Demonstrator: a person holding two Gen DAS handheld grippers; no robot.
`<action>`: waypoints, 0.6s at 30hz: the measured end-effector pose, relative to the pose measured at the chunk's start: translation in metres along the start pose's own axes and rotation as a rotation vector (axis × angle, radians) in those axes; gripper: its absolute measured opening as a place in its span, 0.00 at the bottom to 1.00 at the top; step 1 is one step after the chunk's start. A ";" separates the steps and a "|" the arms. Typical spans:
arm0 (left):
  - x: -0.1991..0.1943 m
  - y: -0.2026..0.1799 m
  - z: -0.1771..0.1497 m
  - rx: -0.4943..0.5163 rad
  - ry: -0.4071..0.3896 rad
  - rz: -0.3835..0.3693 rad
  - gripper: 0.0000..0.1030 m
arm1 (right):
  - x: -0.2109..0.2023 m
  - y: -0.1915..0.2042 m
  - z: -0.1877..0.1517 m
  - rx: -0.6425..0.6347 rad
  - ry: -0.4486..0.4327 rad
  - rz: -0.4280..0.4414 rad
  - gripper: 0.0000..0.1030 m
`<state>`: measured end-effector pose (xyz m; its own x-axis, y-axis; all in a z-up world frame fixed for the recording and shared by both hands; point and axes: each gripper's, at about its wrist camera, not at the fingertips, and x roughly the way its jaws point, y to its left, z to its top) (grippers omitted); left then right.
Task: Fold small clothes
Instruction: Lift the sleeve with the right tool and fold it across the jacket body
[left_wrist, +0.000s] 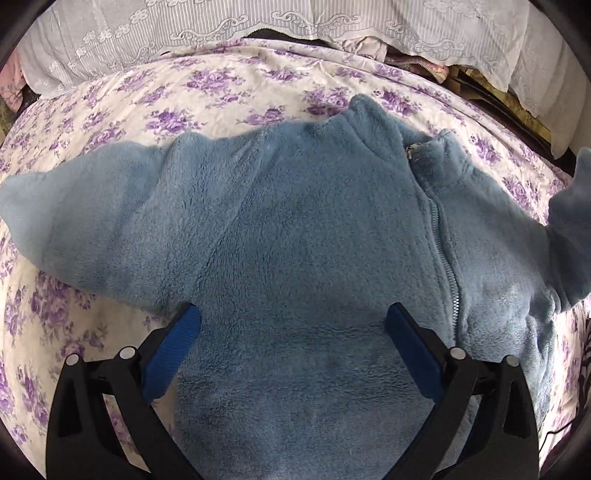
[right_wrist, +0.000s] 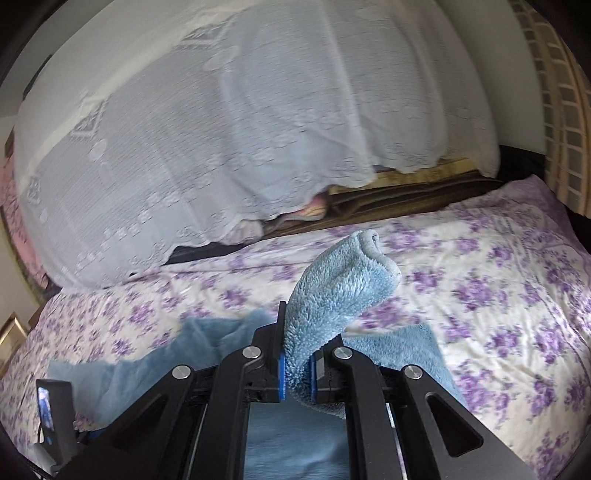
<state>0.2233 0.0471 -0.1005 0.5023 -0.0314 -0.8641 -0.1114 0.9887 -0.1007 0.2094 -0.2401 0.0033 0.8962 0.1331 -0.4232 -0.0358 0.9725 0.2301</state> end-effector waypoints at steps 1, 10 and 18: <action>0.001 0.001 0.000 -0.004 0.001 -0.003 0.96 | 0.002 0.006 -0.002 -0.008 0.005 0.006 0.09; 0.005 -0.001 0.002 0.007 -0.004 0.012 0.96 | 0.035 0.060 -0.044 -0.128 0.104 0.041 0.09; 0.009 -0.004 0.002 0.030 -0.006 0.033 0.96 | 0.073 0.099 -0.087 -0.288 0.328 0.078 0.12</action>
<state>0.2298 0.0432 -0.1074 0.5036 0.0025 -0.8639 -0.1026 0.9931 -0.0570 0.2323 -0.1177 -0.0812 0.6996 0.2168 -0.6808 -0.2616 0.9644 0.0384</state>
